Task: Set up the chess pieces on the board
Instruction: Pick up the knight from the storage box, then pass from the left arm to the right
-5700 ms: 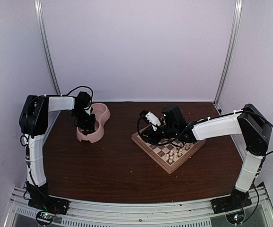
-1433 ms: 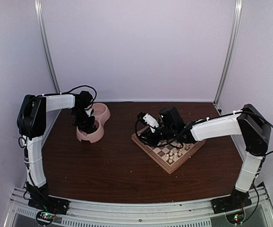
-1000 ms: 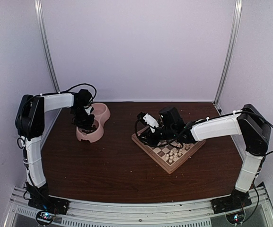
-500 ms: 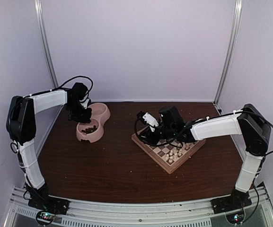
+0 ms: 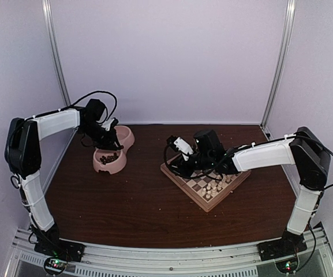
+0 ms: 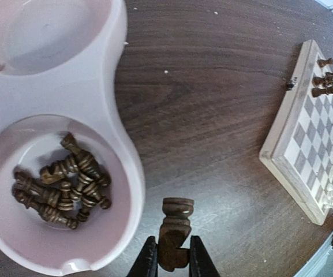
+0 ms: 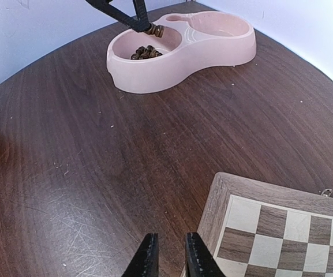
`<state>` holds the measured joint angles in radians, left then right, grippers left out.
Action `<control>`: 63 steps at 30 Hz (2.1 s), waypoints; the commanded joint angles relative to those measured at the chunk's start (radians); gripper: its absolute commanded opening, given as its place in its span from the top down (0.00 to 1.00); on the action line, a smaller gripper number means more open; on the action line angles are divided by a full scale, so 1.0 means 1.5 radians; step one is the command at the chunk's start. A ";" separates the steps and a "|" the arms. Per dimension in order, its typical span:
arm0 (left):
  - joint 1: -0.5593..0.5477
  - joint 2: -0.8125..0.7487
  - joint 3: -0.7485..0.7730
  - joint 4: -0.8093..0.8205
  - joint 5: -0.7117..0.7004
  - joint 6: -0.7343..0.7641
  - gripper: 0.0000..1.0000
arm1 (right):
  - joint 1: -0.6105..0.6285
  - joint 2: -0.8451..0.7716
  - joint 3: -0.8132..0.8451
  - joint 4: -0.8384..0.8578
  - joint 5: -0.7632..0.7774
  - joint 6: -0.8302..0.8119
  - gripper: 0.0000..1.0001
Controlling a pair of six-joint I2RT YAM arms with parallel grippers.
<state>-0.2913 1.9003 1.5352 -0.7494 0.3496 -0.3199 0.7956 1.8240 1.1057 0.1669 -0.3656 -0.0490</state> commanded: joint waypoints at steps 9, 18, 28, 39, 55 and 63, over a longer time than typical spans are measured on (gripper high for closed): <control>-0.144 0.072 0.117 -0.042 0.073 -0.027 0.90 | 0.004 -0.094 -0.106 0.114 0.186 0.009 0.84; -0.232 0.188 0.245 -0.067 0.080 -0.046 0.90 | 0.004 -0.135 -0.155 0.163 0.283 0.006 0.82; -0.253 0.263 0.323 -0.073 0.110 -0.062 0.90 | 0.002 -0.100 -0.111 0.123 0.263 -0.038 0.69; -0.253 0.252 0.331 -0.128 0.143 -0.033 0.90 | 0.001 -0.103 -0.173 0.166 0.121 -0.209 0.46; -0.264 0.209 0.291 -0.136 0.214 -0.012 0.91 | 0.028 -0.028 -0.080 0.050 0.125 -0.300 0.50; -0.271 0.208 0.288 -0.145 0.232 -0.010 0.91 | 0.043 -0.007 -0.060 0.036 0.141 -0.312 0.55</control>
<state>-0.6884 2.2589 1.9739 -0.9565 0.6598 -0.3561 0.8490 1.7908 0.9855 0.2470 -0.1776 -0.5014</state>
